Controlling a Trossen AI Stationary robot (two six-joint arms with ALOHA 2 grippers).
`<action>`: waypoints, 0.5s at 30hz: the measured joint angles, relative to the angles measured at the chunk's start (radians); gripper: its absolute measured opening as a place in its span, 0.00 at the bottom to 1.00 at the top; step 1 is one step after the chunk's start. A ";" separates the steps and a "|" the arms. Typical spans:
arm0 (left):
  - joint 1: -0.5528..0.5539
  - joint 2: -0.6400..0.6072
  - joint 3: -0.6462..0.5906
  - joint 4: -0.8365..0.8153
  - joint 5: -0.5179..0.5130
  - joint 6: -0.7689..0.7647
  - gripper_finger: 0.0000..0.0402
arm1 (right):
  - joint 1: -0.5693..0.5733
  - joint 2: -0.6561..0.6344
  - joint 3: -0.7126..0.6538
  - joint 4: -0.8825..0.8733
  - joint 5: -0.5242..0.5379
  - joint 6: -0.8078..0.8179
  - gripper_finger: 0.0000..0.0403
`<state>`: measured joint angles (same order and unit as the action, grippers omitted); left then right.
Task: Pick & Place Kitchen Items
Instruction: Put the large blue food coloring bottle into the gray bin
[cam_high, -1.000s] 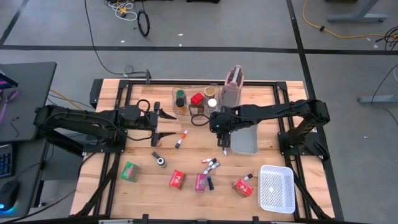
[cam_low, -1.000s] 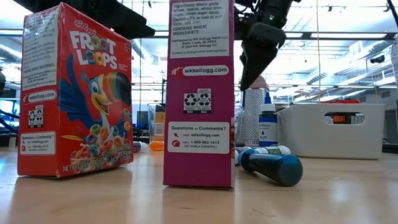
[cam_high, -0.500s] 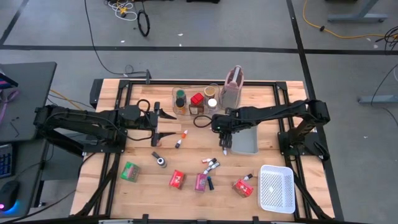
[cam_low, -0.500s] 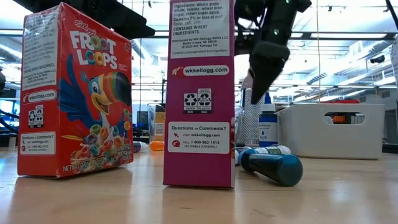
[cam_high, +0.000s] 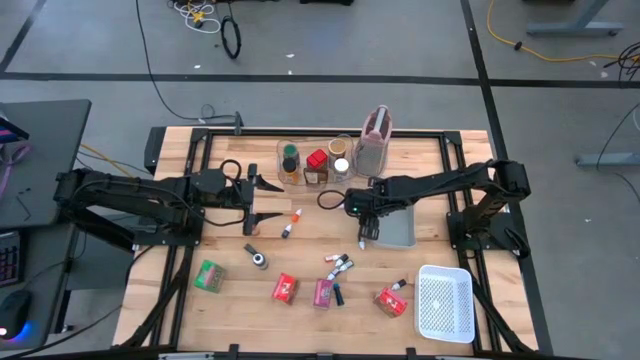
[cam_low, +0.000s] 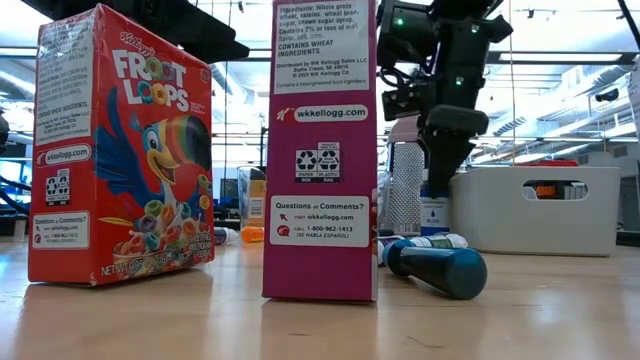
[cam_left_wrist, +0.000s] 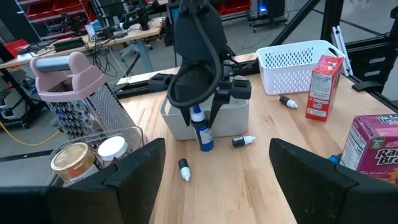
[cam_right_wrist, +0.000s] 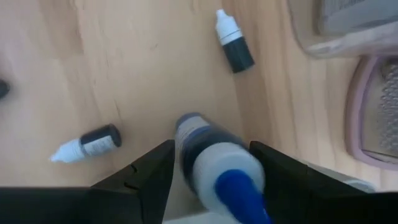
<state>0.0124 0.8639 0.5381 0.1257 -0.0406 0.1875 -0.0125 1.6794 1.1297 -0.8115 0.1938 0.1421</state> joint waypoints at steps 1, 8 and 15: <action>0.000 0.000 0.000 0.000 0.000 0.000 0.74 | 0.000 0.000 0.000 -0.002 -0.002 0.001 0.54; 0.000 0.000 0.000 0.000 0.000 0.000 0.74 | -0.014 0.000 0.000 -0.009 -0.049 0.001 0.52; 0.000 0.000 0.000 0.000 0.000 0.000 0.74 | -0.026 0.000 0.000 0.000 -0.054 0.001 0.39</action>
<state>0.0124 0.8639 0.5381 0.1253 -0.0406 0.1875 -0.0387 1.6794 1.1297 -0.8115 0.1398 0.1429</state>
